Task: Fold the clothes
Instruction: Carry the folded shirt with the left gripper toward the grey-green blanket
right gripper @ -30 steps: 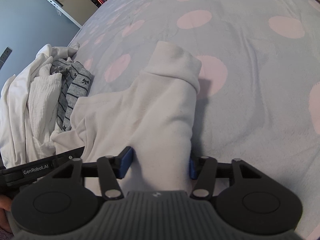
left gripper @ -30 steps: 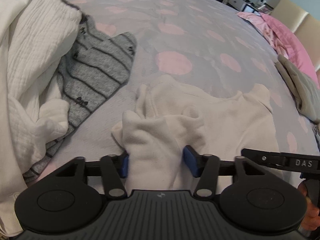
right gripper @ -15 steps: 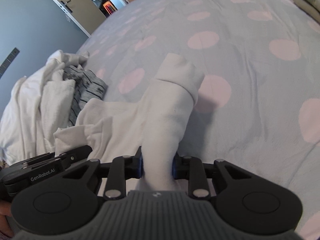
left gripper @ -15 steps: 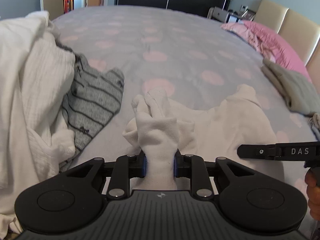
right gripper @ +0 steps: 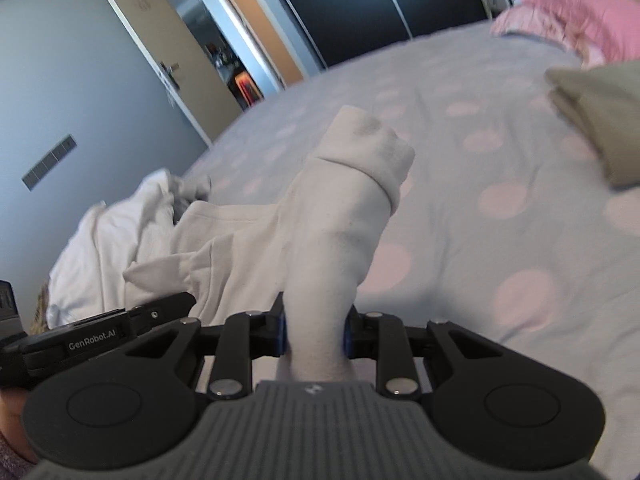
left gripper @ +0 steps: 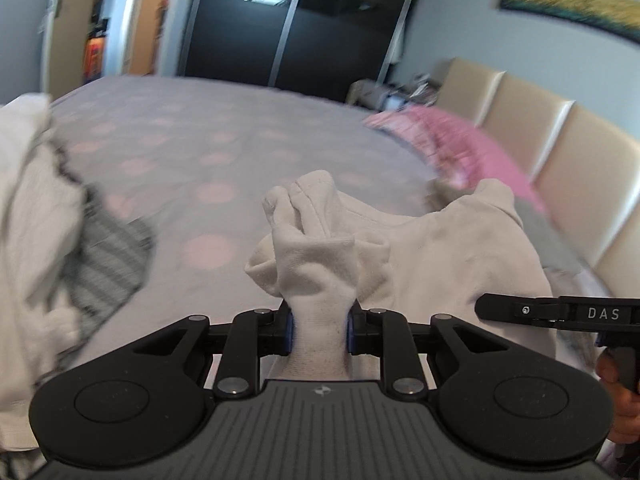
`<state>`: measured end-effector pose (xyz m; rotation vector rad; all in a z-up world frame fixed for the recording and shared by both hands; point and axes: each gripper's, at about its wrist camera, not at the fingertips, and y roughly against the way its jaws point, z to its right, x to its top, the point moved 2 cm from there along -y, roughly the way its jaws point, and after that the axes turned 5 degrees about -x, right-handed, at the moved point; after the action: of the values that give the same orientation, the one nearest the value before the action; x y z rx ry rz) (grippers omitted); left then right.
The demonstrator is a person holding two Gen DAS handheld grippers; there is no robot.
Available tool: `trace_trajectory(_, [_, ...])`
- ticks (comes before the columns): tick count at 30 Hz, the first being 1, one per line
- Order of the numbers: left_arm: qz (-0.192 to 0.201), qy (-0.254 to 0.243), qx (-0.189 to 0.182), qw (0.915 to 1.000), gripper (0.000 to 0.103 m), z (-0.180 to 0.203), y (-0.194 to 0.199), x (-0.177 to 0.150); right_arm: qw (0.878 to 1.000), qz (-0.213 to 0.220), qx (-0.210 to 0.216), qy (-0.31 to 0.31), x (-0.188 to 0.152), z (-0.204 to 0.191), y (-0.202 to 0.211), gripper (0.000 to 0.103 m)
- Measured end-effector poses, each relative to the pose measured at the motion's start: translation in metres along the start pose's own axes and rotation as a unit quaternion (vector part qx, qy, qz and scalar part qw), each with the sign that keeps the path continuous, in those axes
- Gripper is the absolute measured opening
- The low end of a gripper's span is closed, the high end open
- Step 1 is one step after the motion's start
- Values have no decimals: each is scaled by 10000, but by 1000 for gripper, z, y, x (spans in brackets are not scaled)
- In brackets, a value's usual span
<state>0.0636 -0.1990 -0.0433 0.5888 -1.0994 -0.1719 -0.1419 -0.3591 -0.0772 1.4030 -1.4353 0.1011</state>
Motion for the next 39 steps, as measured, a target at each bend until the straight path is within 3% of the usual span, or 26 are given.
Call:
trace_trajectory(8, [243, -143, -824, 9962, 20, 99, -21, 20, 9976, 627, -181, 252, 35, 63, 102, 27])
trace_trajectory(19, [141, -519, -1879, 9807, 20, 256, -95, 37, 9905, 991, -936, 150, 105, 186, 204, 27])
trace_trajectory(31, [-450, -922, -2463, 9637, 20, 372, -195, -1, 9804, 988, -1701, 93, 123, 318, 256, 27])
trace_trajectory(39, [-827, -1008, -2691, 9542, 19, 412, -242, -33, 9767, 632, -2046, 149, 125, 384, 262, 27])
